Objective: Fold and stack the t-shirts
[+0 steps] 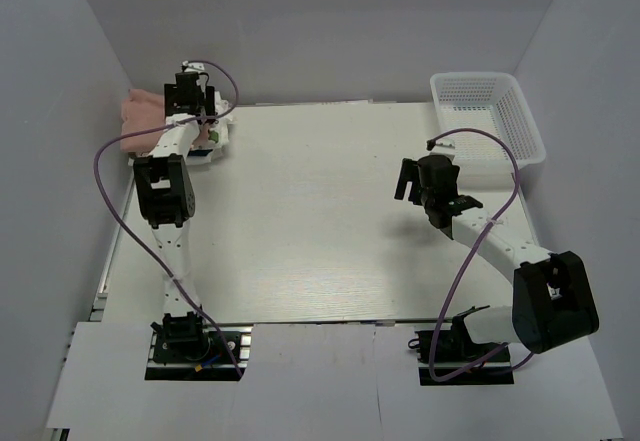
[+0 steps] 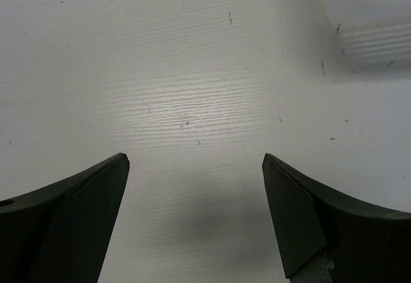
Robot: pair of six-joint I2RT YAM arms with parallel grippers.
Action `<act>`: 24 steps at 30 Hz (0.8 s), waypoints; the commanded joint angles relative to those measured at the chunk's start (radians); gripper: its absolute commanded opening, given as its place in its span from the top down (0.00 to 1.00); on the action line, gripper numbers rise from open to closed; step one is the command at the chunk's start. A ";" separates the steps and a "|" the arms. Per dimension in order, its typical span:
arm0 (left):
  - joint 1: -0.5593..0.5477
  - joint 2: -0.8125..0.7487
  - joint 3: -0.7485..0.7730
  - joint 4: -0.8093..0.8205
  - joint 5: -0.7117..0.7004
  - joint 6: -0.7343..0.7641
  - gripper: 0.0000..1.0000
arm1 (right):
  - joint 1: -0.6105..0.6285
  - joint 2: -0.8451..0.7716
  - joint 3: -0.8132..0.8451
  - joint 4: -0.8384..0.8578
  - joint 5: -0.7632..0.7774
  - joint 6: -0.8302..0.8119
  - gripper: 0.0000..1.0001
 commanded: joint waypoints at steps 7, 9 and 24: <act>-0.080 -0.017 0.014 -0.035 0.012 0.046 0.05 | -0.002 -0.007 -0.006 0.009 0.041 -0.003 0.10; -0.080 -0.030 -0.014 -0.020 0.012 0.046 0.05 | -0.002 0.002 -0.003 0.009 0.035 -0.003 0.10; -0.080 -0.155 -0.044 -0.101 0.035 0.009 0.00 | 0.001 0.028 0.023 0.012 -0.004 -0.009 0.10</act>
